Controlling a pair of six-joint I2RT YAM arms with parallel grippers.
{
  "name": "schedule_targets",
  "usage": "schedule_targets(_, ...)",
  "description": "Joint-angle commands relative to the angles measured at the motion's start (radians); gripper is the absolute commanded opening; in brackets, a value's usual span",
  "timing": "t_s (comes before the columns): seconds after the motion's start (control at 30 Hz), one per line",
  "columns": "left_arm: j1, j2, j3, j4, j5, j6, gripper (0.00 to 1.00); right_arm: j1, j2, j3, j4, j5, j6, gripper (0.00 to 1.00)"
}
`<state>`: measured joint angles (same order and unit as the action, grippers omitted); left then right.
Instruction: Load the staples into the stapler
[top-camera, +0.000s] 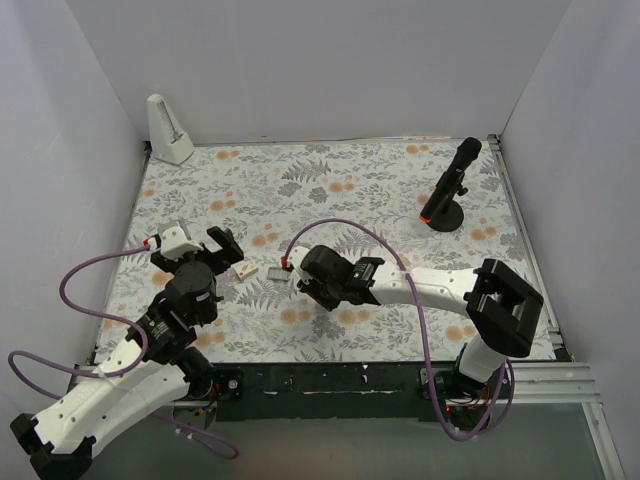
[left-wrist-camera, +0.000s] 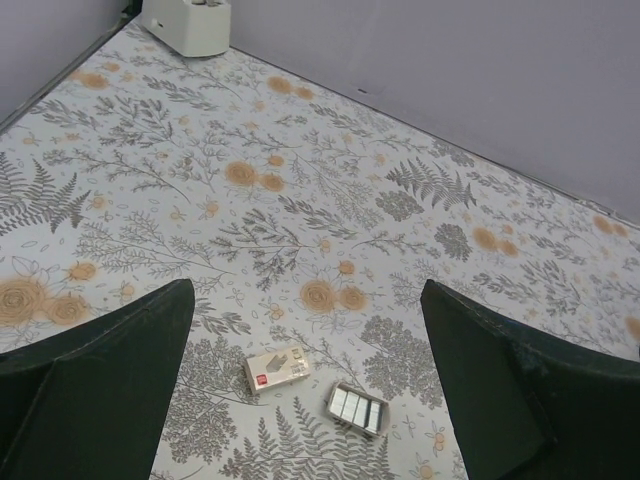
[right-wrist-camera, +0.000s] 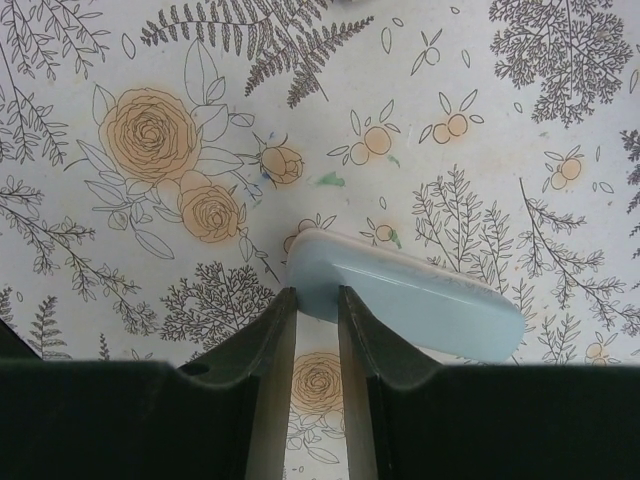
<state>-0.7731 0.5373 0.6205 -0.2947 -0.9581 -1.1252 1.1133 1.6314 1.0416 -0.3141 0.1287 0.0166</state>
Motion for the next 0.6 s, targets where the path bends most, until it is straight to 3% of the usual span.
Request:
schedule_targets(0.0, 0.006, -0.017, -0.010, 0.008, -0.085, 0.054, 0.98, 0.032, 0.073, -0.015, -0.100, 0.086, 0.014, 0.31)
schedule_targets(0.17, 0.006, -0.040, -0.018, 0.005, -0.100, 0.042, 0.98, 0.037, 0.052, -0.029, -0.092, 0.088, 0.028, 0.30)
schedule_targets(0.3, 0.006, -0.056, -0.019, 0.009, -0.103, 0.036, 0.98, 0.023, 0.005, 0.055, -0.098, 0.110, 0.014, 0.32)
schedule_targets(0.5, 0.009, -0.071, -0.022, 0.009, -0.113, 0.030, 0.98, -0.082, -0.062, 0.173, -0.077, 0.097, -0.010, 0.43)
schedule_targets(0.57, 0.008, -0.076, -0.022, 0.008, -0.119, 0.024, 0.98, -0.150, -0.093, 0.175, -0.066, 0.075, -0.009, 0.51)
